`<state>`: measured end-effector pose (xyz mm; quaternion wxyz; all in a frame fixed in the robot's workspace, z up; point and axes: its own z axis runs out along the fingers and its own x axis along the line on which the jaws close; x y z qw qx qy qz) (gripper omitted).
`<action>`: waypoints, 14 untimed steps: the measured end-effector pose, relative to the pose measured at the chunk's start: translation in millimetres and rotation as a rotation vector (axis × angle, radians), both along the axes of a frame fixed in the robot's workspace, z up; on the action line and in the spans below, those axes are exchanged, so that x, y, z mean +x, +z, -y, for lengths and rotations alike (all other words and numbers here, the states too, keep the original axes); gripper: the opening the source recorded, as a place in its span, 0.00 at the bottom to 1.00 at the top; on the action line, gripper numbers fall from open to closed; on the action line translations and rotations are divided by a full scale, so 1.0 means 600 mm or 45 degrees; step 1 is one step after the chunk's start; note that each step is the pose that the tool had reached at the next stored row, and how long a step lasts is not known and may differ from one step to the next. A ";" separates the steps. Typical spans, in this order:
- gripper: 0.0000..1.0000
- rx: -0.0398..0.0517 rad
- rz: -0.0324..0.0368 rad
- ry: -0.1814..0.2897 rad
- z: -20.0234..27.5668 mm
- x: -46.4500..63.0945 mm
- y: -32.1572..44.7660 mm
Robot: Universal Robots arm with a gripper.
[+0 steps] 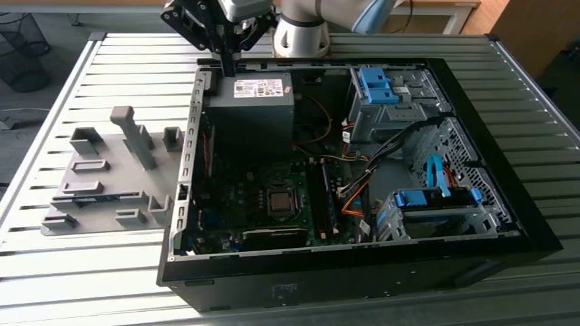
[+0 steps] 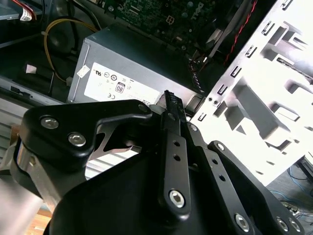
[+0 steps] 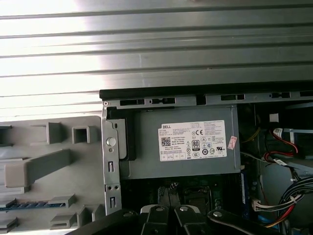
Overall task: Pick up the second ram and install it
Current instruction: 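Reach for the second ram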
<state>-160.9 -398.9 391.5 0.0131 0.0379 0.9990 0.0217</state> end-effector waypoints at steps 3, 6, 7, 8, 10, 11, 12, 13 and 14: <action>0.11 0.000 0.0000 0.000 0.0000 -0.002 0.000; 0.11 0.000 0.0000 0.000 0.0000 -0.004 0.000; 0.11 0.000 0.0001 0.000 0.0000 -0.005 0.000; 0.11 0.000 0.0001 0.000 0.0000 -0.006 0.000; 0.11 0.000 0.0000 0.000 0.0000 -0.008 0.000; 0.11 0.000 0.0000 0.000 0.0000 -0.010 0.000; 0.11 0.000 0.0000 0.000 0.0000 -0.011 0.000; 0.11 0.000 0.0001 0.000 0.0000 -0.012 0.000; 0.11 0.000 0.0001 0.000 0.0000 -0.013 0.000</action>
